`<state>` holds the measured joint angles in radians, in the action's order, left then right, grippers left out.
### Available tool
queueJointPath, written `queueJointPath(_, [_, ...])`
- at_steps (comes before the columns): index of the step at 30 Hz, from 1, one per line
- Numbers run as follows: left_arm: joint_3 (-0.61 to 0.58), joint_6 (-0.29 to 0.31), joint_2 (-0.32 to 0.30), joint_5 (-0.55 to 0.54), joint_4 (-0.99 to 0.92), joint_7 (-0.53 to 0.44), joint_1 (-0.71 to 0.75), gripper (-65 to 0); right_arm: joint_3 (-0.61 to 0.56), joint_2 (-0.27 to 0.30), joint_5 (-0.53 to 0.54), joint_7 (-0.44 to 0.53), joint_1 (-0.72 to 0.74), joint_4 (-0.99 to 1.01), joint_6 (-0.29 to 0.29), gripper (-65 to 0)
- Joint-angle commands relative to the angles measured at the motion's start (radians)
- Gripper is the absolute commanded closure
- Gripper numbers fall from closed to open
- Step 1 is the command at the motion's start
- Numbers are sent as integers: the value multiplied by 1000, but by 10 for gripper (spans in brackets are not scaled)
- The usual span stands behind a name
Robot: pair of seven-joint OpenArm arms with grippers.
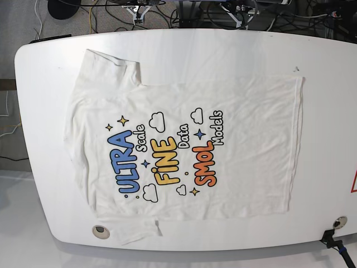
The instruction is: Fold the T-shirt properly
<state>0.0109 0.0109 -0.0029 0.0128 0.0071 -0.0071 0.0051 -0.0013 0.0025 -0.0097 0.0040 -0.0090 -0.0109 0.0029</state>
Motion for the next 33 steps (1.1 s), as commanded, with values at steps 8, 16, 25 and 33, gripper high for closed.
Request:
queueJointPath(8, [-2, -9, -10, -9, 0, -60, -1, 0, 4, 5, 0, 16, -28, -24, 12, 0])
queueJointPath(16, [1, -11, -14, -10, -7, -47, -4, 0, 4, 5, -4, 13, -30, -22, 9, 0])
queueJointPath(25, [0, -12, -18, -9, -7, -40, -5, 0, 2, 6, -1, 14, -29, -23, 11, 0])
queueJointPath(33, [0, -13, -23, -10, -7, -75, -2, 0, 6, 16, 4, 33, -31, -30, 25, 0])
